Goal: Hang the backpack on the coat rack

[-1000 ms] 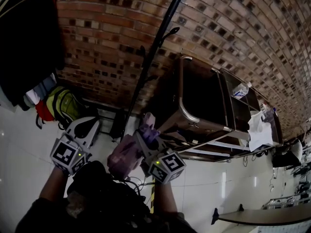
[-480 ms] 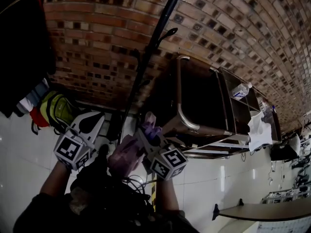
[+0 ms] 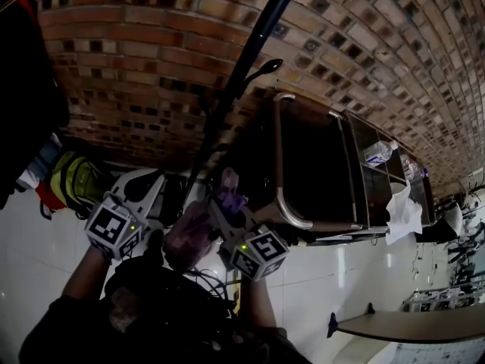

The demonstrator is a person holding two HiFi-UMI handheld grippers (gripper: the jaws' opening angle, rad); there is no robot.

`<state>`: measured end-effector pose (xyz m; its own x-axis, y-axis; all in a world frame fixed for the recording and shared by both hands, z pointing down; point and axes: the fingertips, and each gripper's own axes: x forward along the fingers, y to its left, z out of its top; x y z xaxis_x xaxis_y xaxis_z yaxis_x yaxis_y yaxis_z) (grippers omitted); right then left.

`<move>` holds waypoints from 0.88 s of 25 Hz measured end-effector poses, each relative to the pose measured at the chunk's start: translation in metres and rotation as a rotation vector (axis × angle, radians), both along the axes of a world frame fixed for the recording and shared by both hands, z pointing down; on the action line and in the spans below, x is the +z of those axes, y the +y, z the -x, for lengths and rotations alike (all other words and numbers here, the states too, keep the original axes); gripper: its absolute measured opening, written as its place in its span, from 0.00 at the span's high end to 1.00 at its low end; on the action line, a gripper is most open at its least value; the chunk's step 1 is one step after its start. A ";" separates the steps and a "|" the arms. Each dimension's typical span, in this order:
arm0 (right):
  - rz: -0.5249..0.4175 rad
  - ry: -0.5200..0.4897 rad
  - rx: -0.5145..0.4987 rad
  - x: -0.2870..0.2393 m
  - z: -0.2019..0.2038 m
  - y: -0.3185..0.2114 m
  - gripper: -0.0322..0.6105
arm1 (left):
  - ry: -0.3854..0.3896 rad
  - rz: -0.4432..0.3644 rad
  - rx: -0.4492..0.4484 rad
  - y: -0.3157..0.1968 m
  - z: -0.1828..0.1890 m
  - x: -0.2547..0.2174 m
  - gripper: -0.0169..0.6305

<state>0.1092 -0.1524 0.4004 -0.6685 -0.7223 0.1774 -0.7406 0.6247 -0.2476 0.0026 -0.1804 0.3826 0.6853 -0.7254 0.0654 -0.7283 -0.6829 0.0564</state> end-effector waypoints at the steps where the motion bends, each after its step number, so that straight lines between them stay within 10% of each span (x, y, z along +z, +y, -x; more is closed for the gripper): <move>1: -0.001 -0.002 0.003 0.000 -0.001 -0.008 0.94 | -0.002 0.004 0.004 -0.008 -0.001 0.001 0.91; 22: -0.019 0.055 0.048 -0.011 0.000 -0.143 0.94 | 0.013 0.026 0.064 -0.134 0.003 0.015 0.91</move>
<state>0.1090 -0.2954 0.3891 -0.6229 -0.7567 0.1985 -0.7818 0.5927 -0.1938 -0.0007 -0.3147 0.3973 0.7309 -0.6784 0.0744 -0.6825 -0.7261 0.0834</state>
